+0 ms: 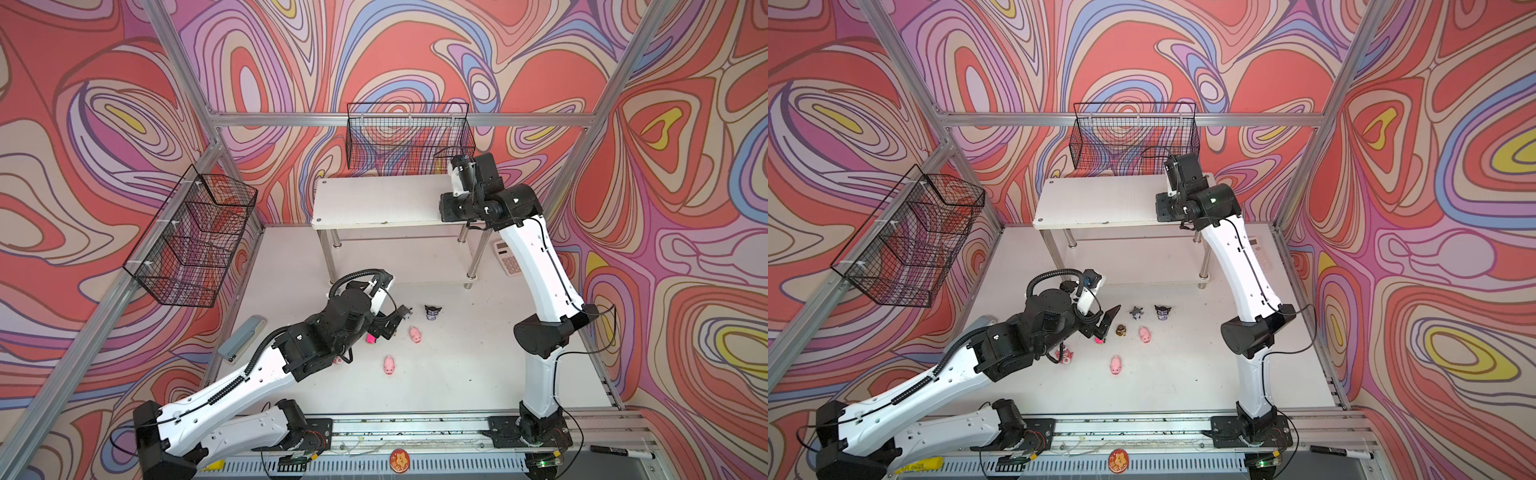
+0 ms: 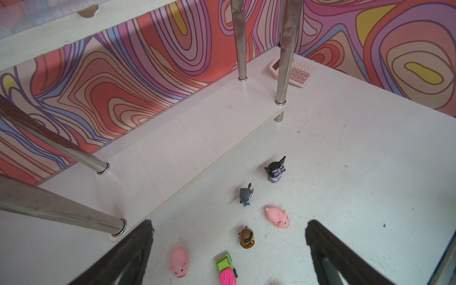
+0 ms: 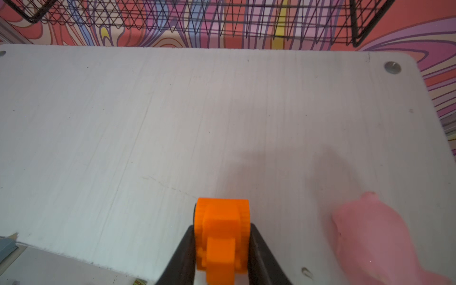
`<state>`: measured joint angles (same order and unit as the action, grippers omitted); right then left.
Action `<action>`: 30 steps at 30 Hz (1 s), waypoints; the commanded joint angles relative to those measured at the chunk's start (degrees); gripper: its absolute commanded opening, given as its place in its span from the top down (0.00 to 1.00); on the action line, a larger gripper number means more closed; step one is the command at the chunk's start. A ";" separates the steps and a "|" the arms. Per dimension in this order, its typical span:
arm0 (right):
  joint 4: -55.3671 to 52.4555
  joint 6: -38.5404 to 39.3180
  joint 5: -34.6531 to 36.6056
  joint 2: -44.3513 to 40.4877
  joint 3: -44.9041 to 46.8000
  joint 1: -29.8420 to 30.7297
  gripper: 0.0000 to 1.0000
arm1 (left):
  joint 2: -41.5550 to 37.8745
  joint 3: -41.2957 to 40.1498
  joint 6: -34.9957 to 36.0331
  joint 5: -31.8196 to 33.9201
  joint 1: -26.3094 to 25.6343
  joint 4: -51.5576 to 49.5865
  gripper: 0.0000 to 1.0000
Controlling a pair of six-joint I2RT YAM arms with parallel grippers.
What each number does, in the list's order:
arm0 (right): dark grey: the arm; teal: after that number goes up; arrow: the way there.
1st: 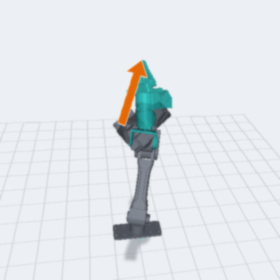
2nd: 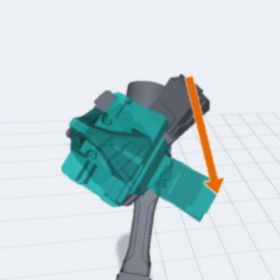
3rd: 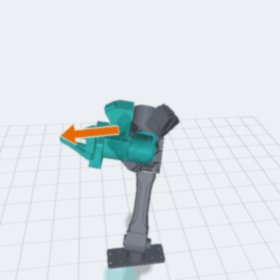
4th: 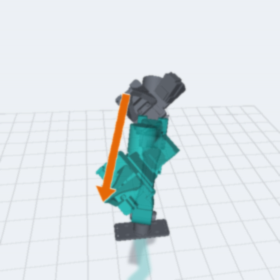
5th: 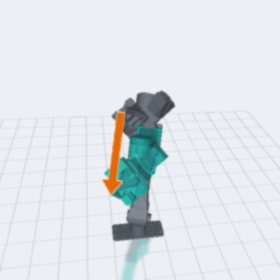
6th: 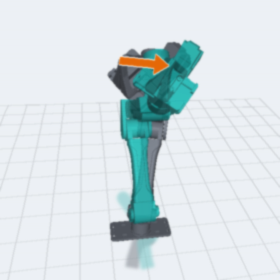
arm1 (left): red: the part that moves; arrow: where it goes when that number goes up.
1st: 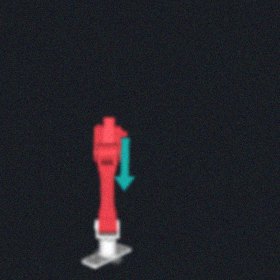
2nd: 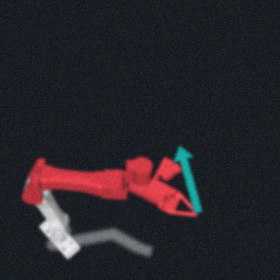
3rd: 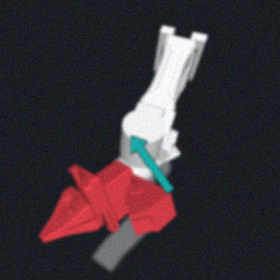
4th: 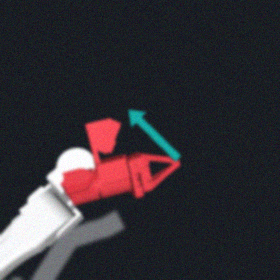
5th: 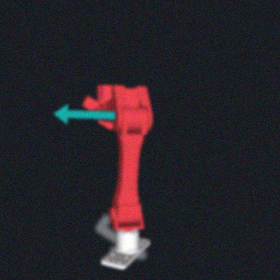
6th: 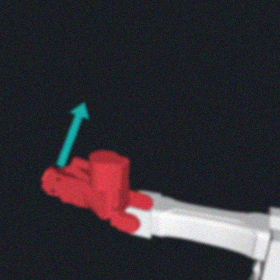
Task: Organize plastic toys on shelves
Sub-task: Place the plastic toy on the shelf.
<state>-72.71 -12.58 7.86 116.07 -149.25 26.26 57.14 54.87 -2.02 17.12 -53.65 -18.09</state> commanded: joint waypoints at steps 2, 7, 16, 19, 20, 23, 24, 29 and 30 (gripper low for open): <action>0.04 -0.25 0.03 1.31 0.32 -0.33 0.59 | -0.38 0.94 0.92 1.31 -0.17 0.41 0.00; 0.20 -0.43 0.41 1.17 0.14 -0.32 0.53 | -0.46 0.68 0.98 1.33 -0.19 0.68 0.00; 0.71 -1.17 -0.20 0.48 -0.18 -0.33 0.49 | -0.28 0.85 1.09 1.85 -0.16 0.62 0.00; 0.64 -1.44 -0.36 0.37 0.18 -0.33 0.49 | -0.45 0.85 0.93 1.88 -0.14 0.45 0.00; 0.64 -1.56 -0.10 0.42 0.34 -0.33 0.49 | -0.53 0.81 0.86 1.84 -0.17 0.44 0.00; 0.55 -1.75 0.35 0.54 0.53 -0.31 0.52 | -0.89 0.76 0.61 2.07 -0.19 0.32 0.00; 0.55 -1.79 0.41 0.56 0.53 -0.33 0.53 | -1.02 0.76 0.51 2.23 -0.16 0.17 0.00; 0.74 -2.40 1.23 0.57 0.63 -0.33 0.56 | -1.93 0.21 0.21 2.74 -0.14 0.04 0.00; 0.77 -2.53 1.38 0.61 0.63 -0.26 0.56 | -1.92 0.15 0.16 2.80 -0.15 -0.05 0.00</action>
<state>-72.03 -14.28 8.12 116.75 -149.23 26.26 56.38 54.85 -1.72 18.70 -53.65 -18.11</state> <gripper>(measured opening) 0.442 0.999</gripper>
